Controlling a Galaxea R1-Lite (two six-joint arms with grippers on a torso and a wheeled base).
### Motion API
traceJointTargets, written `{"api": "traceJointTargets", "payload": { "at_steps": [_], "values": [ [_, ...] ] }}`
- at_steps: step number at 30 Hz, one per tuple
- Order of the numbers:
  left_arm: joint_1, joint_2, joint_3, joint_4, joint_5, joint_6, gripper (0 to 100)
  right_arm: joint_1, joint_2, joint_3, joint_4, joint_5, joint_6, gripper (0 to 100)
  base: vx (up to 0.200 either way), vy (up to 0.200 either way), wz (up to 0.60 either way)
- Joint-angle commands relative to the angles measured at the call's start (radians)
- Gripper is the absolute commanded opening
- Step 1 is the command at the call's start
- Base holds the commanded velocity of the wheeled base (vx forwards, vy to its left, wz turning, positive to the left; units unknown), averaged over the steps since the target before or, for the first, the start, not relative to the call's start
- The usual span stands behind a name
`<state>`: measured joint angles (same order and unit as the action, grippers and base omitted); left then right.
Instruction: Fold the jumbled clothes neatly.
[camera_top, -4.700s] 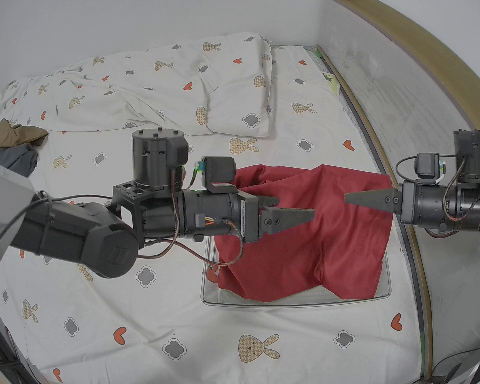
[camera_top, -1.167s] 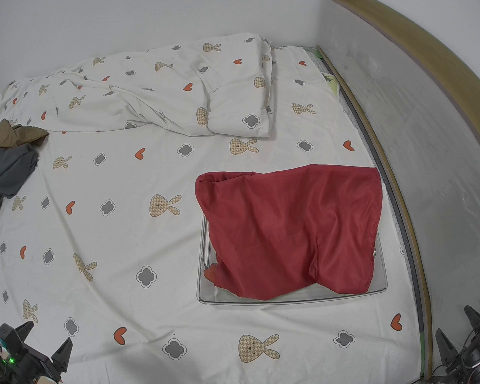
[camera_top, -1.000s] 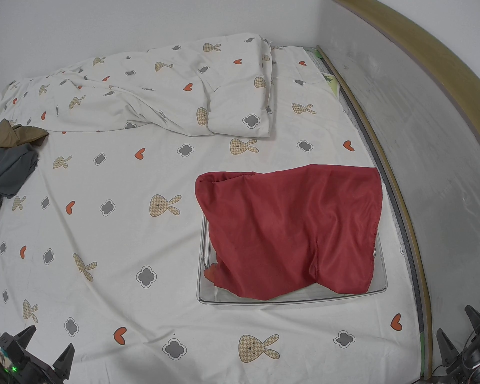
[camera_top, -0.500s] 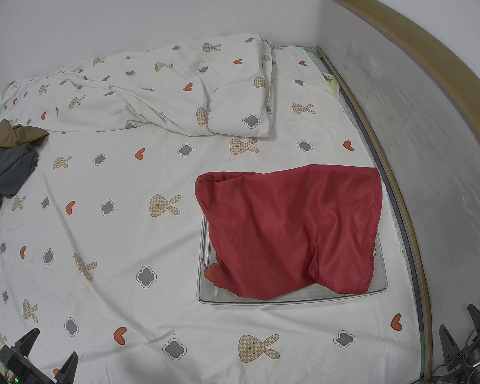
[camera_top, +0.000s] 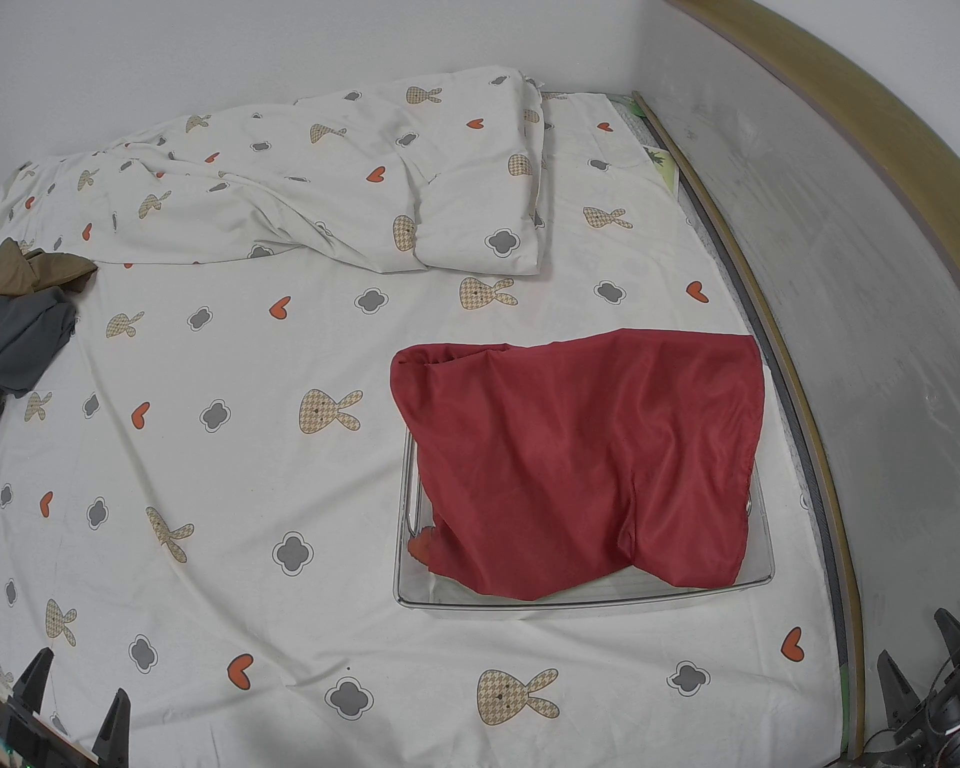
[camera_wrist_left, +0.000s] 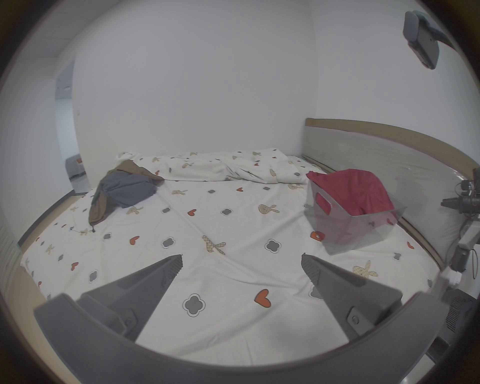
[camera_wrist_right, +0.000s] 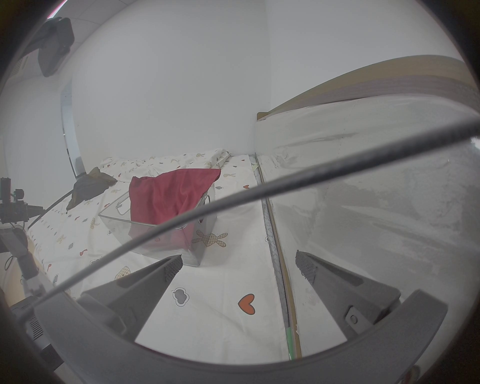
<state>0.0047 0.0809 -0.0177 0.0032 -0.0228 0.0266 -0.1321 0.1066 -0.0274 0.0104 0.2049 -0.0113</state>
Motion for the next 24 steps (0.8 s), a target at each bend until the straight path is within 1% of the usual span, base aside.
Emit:
{"api": "traceJointTargets", "payload": {
  "at_steps": [1,2,5,8,11,13,14,16,18,19,20,24],
  "values": [
    [0.005,-0.059,0.016,0.001,-0.002,-0.011,100,0.0,0.004,0.0,0.0,0.001,-0.003,100,0.0,0.0,0.0],
    [-0.008,-0.07,0.018,-0.002,-0.005,-0.002,100,0.0,0.004,-0.002,0.002,0.002,-0.007,100,0.0,0.0,0.0],
    [-0.008,-0.069,0.018,-0.002,-0.011,0.044,100,0.0,0.004,-0.002,0.0,0.001,-0.019,100,0.0,0.0,0.0],
    [-0.006,-0.079,0.018,-0.003,-0.011,0.044,100,0.0,0.004,0.0,0.0,0.001,-0.033,100,0.0,0.0,0.0],
    [-0.006,-0.079,0.018,-0.003,-0.009,0.044,100,0.0,0.004,0.0,-0.001,-0.002,-0.087,100,0.0,0.0,0.0],
    [-0.006,-0.079,0.016,0.0,-0.006,0.024,100,-0.001,-0.001,0.0,0.002,-0.001,-0.092,100,0.0,0.0,0.0],
    [-0.006,-0.079,0.016,0.001,-0.003,-0.014,100,-0.001,-0.001,-0.002,0.002,-0.001,-0.09,100,0.0,0.0,0.0],
    [-0.006,-0.079,0.016,0.001,0.004,-0.04,100,-0.001,0.001,-0.002,0.002,-0.002,-0.079,100,0.0,0.0,0.0],
    [-0.006,-0.079,0.018,0.0,0.006,-0.028,100,-0.003,0.001,-0.002,0.002,-0.002,-0.044,100,0.0,0.0,0.0],
    [-0.006,-0.081,0.018,0.0,0.006,-0.028,100,-0.003,0.001,0.0,0.002,-0.002,-0.041,100,0.0,0.0,0.0],
    [-0.006,-0.079,0.018,0.001,0.004,-0.027,100,-0.004,0.002,-0.002,0.002,-0.002,-0.009,100,0.0,0.0,0.0],
    [-0.006,-0.079,0.018,0.001,0.004,-0.028,100,-0.006,0.004,0.0,0.0,-0.002,0.004,100,0.0,0.0,0.0]
  ]
}}
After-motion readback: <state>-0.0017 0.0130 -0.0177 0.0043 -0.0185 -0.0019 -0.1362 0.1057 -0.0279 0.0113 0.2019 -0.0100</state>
